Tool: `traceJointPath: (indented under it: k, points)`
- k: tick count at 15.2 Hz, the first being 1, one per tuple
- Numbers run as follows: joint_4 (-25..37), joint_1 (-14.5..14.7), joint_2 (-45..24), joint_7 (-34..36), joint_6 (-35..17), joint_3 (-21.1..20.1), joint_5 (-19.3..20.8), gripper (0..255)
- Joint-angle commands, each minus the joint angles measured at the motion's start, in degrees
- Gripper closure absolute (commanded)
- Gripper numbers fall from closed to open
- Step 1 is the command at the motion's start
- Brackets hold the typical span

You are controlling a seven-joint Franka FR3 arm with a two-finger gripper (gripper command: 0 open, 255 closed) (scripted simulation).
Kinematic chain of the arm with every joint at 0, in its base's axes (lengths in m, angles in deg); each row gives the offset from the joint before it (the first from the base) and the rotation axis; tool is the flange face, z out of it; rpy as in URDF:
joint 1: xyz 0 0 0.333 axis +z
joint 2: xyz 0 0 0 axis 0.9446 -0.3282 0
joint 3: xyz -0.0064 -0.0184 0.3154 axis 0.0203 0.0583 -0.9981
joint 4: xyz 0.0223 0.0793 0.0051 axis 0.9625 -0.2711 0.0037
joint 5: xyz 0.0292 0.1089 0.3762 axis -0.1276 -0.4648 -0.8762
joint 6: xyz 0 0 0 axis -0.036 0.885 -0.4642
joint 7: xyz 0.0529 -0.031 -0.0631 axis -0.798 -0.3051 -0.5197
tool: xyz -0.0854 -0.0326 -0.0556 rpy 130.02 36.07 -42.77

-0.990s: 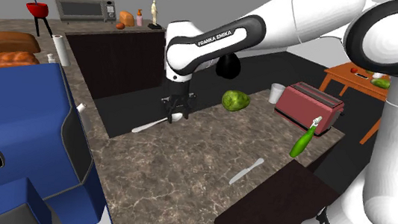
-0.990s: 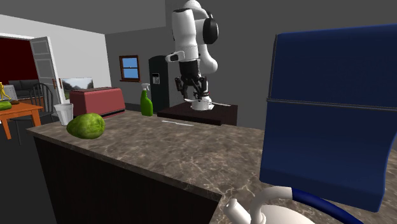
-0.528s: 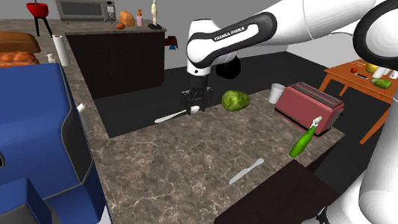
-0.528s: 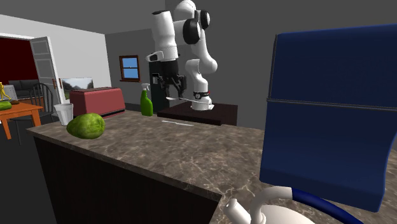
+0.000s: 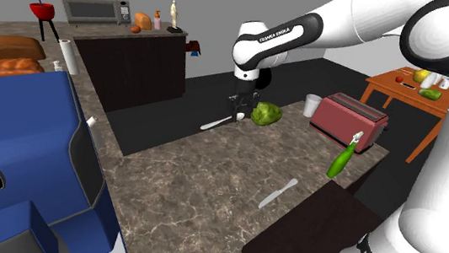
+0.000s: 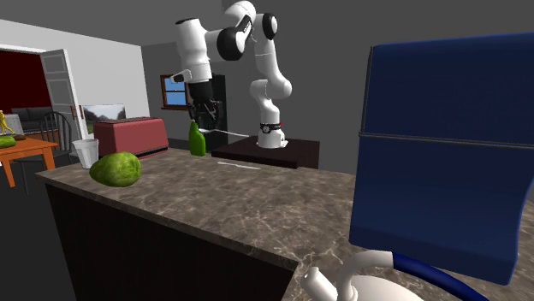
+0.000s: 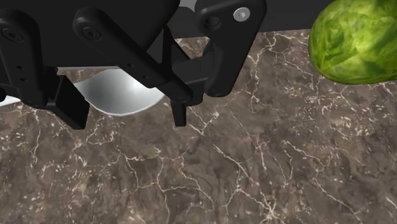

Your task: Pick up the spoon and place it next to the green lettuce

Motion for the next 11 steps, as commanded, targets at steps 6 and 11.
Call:
traceJointPath:
  k: [6, 11]
  points:
    - [3.7, -5.5, -2.4, -8.5, 1.5, 3.2, 0.6, 255]
    - [6.6, -8.5, -4.9, -13.0, 2.1, 4.9, 0.8, 255]
